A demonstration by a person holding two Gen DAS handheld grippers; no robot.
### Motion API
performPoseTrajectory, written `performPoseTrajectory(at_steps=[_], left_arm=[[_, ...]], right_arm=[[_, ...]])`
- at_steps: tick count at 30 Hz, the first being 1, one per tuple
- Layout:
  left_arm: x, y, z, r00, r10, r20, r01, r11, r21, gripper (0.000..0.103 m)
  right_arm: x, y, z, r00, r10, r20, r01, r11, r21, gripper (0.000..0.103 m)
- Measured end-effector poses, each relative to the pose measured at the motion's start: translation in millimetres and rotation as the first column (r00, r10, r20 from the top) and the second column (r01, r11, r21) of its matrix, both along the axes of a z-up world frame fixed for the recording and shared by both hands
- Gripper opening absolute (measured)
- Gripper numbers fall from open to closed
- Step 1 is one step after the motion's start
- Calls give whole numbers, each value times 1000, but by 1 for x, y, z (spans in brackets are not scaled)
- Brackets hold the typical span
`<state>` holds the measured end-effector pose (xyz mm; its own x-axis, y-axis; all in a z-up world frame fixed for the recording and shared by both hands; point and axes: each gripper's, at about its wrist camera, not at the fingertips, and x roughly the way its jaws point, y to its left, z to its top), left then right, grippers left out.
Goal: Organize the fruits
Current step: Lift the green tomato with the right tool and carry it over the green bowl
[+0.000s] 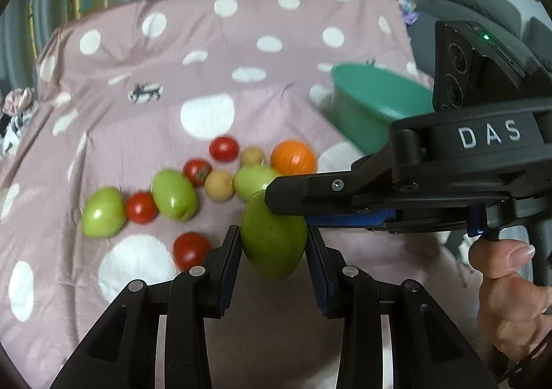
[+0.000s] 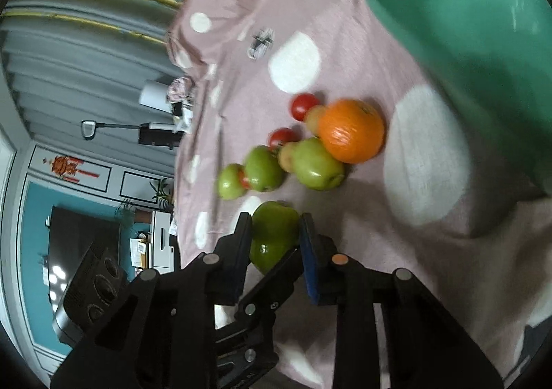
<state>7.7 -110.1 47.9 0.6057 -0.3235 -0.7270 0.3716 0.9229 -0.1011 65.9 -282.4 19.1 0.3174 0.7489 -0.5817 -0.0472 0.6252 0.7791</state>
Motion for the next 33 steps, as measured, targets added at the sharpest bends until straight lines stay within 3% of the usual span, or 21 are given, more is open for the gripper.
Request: performPoseTrajectory(at_steps=[5,6,7,10,13,17,18,19,21,24,26,33], left_arm=[[-12,-11,31,996,-24,80,26,999,-22,38],[-13,-16,37,995,-29,97,31,999,-20,38],[-13,-21,42,994,-35,106,37,999,-19,38],[-5,-41,59,989,-88,119,96,994,-59,38],[11,-65,67,985,-90,148,101,993,-68,38],[34,-93,62,988,-111,110,122,987,-100,38],[35,-99,62,986,-119,115,132,986,-106,38],[35,-106,61,982,-132,134,147,984,-103,38],[31,-118,59,978,-142,155,157,983,-90,38],[32,-136,54,974,-184,130,199,974,-111,38],[27,-145,56,972,-175,157,192,976,-104,38],[31,-154,51,973,-176,148,197,970,-139,38]], right_arm=[[-17,-7,42,991,-2,133,9,999,-51,26],[-19,-12,50,988,-9,156,17,998,-52,21],[-20,-19,59,983,-27,179,38,998,-59,6],[-14,-39,82,973,-63,220,104,978,-179,6],[1,-67,81,966,-114,233,158,971,-181,7],[13,-125,62,955,-260,142,264,965,-7,10],[15,-136,59,957,-262,125,263,965,14,19],[16,-144,57,963,-245,109,243,970,26,39],[13,-160,52,957,-272,99,266,961,76,49],[15,-180,38,949,-311,40,298,934,199,46],[14,-174,34,962,-272,18,264,946,188,38],[8,-181,28,960,-280,-6,274,933,234,33]])
